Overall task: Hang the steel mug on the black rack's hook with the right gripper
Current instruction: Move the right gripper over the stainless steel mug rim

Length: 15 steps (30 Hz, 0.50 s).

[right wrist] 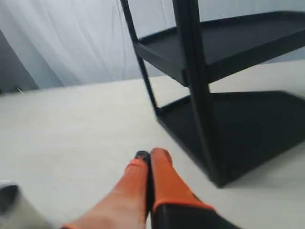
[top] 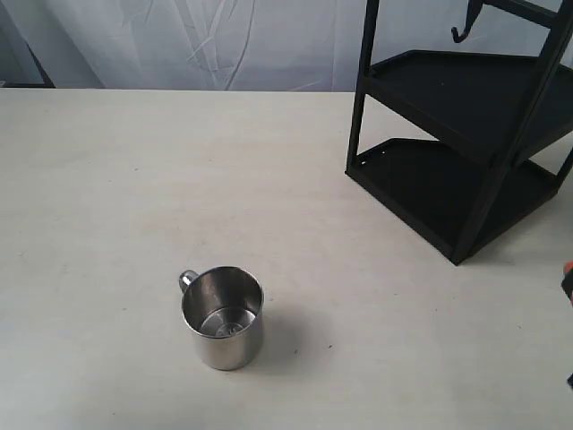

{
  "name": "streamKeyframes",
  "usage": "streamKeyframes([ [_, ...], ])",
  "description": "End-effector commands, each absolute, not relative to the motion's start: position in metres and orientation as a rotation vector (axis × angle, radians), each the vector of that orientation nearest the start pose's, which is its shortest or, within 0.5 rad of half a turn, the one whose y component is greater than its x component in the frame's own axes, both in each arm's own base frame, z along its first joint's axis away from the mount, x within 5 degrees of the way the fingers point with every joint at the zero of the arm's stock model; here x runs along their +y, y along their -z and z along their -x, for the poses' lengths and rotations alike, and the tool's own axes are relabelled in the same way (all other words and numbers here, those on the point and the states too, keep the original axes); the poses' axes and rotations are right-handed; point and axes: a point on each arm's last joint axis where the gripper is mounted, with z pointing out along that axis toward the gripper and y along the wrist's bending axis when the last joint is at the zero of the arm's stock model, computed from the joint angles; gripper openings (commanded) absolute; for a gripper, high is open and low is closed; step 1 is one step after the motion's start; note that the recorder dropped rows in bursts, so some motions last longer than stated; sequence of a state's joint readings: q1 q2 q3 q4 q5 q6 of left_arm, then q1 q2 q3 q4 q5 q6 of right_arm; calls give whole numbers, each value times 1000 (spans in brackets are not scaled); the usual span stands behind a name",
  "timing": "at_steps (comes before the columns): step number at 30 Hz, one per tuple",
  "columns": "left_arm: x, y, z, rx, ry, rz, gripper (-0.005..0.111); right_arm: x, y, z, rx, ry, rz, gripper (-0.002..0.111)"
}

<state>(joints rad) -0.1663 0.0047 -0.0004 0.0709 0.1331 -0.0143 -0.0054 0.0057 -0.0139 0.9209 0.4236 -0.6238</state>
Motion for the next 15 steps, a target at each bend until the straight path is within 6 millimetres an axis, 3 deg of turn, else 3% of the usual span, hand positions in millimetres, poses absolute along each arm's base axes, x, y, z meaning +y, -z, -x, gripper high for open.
streamKeyframes([
  [1,-9,-202,-56,1602,83,-174,2,34,-210,-50,1594,-943,-376,0],
  [8,-9,-202,-56,1602,83,-174,2,1,-219,-55,1375,-700,-623,0],
  [13,-9,-202,-56,1602,83,-174,2,-6,-220,-55,1216,-959,-950,0],
  [15,-9,-202,-56,1602,83,-174,2,-2,-220,-55,1219,-1026,-961,0],
])
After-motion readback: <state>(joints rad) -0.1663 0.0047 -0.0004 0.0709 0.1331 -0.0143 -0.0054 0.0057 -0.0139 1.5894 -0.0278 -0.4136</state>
